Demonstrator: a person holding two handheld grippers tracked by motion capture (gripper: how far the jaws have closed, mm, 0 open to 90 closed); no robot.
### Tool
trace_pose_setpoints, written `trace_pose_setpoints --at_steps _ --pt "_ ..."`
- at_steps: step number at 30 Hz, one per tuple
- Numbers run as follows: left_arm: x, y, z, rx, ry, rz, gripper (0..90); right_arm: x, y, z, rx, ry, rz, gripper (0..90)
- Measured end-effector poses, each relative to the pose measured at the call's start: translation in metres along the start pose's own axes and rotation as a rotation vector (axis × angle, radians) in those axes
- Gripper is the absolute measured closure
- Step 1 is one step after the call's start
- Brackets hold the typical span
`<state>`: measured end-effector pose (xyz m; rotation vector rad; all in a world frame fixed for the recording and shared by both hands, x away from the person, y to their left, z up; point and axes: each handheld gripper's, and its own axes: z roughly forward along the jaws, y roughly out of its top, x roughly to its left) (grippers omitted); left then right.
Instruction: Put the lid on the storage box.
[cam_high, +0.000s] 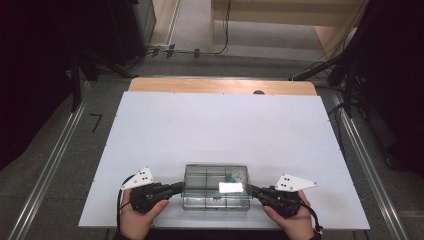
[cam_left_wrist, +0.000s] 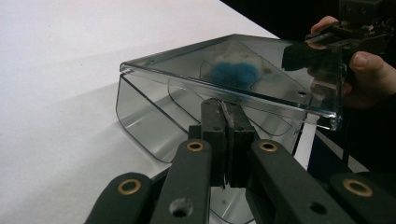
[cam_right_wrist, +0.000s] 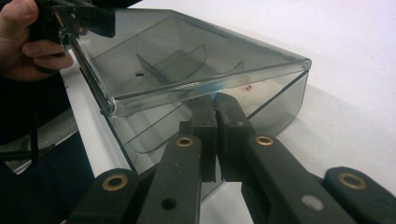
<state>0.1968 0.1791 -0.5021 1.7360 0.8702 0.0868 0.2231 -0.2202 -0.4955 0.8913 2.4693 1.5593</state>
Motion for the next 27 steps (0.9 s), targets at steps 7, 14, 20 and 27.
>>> trace_pose_setpoints --at_steps 7,14,20,27 --pt "-0.0012 -0.0019 -0.0002 0.011 0.000 0.001 88.3 -0.0001 -0.0026 -0.0011 0.008 -0.005 -0.006 84.2" --pt "-0.0009 -0.0031 -0.0006 0.031 -0.001 0.005 88.6 -0.0017 -0.0047 -0.0038 0.008 -0.013 -0.006 84.2" --pt "0.0008 -0.0043 -0.0008 0.044 -0.001 -0.002 88.5 -0.0022 -0.0055 -0.0051 0.011 -0.013 -0.008 84.2" --pt "0.0034 -0.0050 -0.0013 0.058 -0.013 -0.010 88.6 -0.0035 -0.0065 -0.0046 0.024 -0.017 -0.007 84.1"
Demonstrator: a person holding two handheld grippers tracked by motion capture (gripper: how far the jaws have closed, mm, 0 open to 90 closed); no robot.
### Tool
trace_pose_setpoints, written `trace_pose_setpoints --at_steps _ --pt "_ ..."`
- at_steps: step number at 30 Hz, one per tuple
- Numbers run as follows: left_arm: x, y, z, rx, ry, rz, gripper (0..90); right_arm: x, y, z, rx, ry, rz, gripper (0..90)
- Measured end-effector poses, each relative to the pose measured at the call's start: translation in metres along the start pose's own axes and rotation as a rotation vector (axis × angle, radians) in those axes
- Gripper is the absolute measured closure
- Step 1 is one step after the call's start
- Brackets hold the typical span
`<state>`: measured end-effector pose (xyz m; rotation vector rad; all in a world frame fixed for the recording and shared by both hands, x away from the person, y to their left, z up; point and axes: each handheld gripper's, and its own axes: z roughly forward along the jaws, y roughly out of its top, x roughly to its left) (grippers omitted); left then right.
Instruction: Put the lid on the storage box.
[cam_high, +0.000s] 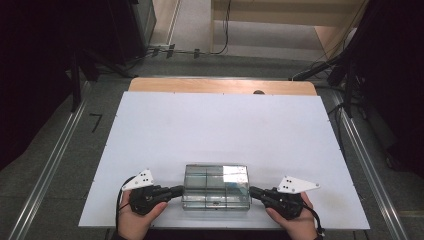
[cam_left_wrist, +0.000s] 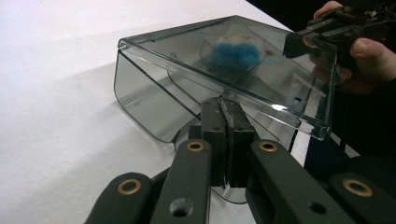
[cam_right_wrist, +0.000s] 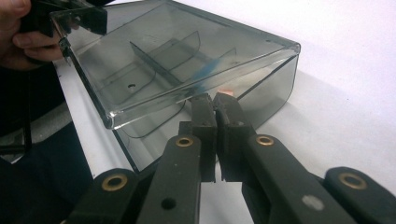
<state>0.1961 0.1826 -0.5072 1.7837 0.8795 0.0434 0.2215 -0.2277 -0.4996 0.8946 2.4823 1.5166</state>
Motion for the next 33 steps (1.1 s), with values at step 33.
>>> trace_pose_setpoints --at_steps 33 --pt "0.0070 0.0019 -0.0011 -0.015 0.035 0.037 74.3 -0.0060 -0.0009 -0.0008 -0.003 -0.048 -0.029 70.0"
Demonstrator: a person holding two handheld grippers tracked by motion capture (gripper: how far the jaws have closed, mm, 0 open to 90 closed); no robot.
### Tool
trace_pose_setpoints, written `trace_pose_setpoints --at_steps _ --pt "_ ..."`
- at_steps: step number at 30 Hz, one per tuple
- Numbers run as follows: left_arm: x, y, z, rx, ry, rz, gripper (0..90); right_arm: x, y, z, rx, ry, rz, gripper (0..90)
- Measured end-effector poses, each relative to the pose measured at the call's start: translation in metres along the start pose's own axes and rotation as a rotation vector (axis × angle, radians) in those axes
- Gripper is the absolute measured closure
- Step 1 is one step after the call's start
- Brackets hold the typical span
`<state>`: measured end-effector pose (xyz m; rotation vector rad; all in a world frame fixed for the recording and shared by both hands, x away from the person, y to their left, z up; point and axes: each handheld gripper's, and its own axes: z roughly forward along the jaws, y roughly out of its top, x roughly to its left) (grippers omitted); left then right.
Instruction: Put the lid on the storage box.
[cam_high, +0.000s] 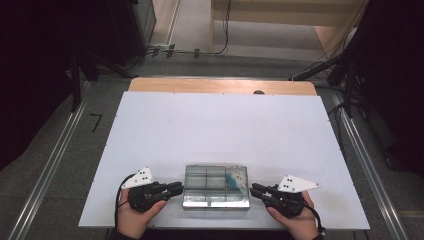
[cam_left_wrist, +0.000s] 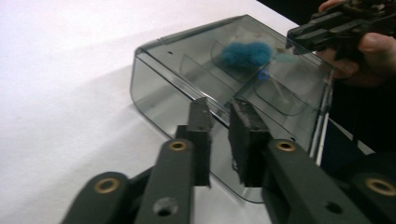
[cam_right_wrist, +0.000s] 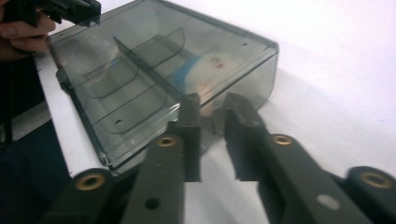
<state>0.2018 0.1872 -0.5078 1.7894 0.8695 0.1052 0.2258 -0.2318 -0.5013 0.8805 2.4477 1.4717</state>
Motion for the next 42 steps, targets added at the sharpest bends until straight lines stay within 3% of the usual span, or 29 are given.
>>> trace_pose_setpoints --at_steps 6,16,21,31,42 --pt "0.002 0.002 -0.005 -0.036 0.024 0.014 59.6 -0.004 0.002 -0.006 -0.034 -0.047 -0.005 50.4" --pt "0.007 0.004 -0.015 -0.092 0.102 0.035 32.5 -0.015 0.003 -0.017 -0.064 -0.063 -0.013 25.2" --pt "0.010 0.004 -0.019 -0.105 0.123 0.037 22.5 -0.021 0.002 -0.022 -0.077 -0.080 0.001 18.2" --pt "0.015 0.004 -0.025 -0.119 0.105 0.059 1.8 -0.034 -0.001 -0.033 -0.107 -0.124 0.015 13.1" --pt "0.021 0.002 -0.029 -0.129 0.135 0.051 0.0 -0.048 -0.004 -0.045 -0.125 -0.163 0.033 8.9"
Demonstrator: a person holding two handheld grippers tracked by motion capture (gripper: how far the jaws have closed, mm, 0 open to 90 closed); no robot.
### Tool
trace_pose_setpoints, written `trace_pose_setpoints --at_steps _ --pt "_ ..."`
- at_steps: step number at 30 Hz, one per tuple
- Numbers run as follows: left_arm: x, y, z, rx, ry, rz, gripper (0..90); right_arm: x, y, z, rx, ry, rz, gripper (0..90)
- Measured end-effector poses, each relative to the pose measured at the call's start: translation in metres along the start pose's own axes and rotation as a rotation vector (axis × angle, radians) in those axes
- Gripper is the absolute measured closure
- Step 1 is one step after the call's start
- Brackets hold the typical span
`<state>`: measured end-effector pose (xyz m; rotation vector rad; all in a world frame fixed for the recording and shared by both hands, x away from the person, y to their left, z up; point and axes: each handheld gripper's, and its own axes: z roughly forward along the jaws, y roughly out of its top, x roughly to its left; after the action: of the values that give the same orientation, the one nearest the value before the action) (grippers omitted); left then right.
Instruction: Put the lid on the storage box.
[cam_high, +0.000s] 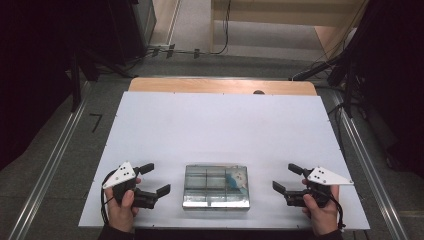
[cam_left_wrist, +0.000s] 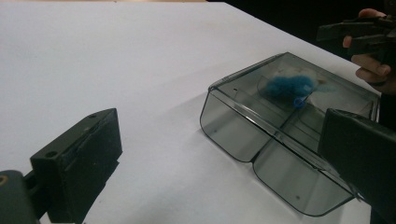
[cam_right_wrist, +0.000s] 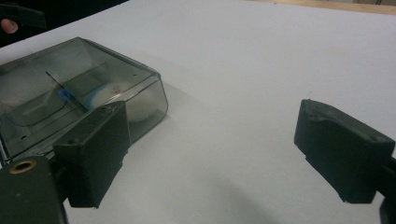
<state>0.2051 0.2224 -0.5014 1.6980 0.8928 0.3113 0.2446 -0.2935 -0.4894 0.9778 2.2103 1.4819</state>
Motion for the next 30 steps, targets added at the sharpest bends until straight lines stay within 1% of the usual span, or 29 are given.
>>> trace_pose_setpoints --at_steps 12,14,16,21,23,25,26,27,30 --pt "0.007 -0.001 -0.003 -0.004 0.021 -0.006 0.0 -0.018 -0.004 -0.010 -0.021 -0.039 0.025 7.8" --pt "0.009 -0.002 -0.004 -0.006 0.024 -0.006 0.0 -0.021 -0.005 -0.012 -0.024 -0.052 0.027 7.7" --pt "0.010 -0.002 -0.005 -0.005 0.029 -0.008 0.0 -0.024 -0.005 -0.014 -0.025 -0.059 0.032 4.8" --pt "0.013 -0.002 -0.007 -0.011 0.035 -0.017 0.0 -0.033 -0.008 -0.018 -0.026 -0.071 0.044 4.5" --pt "0.014 -0.003 -0.007 -0.010 0.034 -0.018 0.0 -0.035 -0.008 -0.019 -0.022 -0.071 0.051 0.8" --pt "0.015 -0.003 -0.007 -0.011 0.036 -0.018 0.0 -0.038 -0.009 -0.021 -0.023 -0.075 0.053 0.7" --pt "0.015 -0.003 -0.007 -0.013 0.037 -0.020 0.0 -0.039 -0.009 -0.021 -0.021 -0.080 0.060 0.7" --pt "0.016 -0.003 -0.008 -0.012 0.038 -0.020 0.0 -0.040 -0.010 -0.022 -0.023 -0.086 0.054 0.6" --pt "0.017 -0.003 -0.008 -0.013 0.037 -0.021 0.0 -0.043 -0.011 -0.024 -0.017 -0.102 0.061 0.5"
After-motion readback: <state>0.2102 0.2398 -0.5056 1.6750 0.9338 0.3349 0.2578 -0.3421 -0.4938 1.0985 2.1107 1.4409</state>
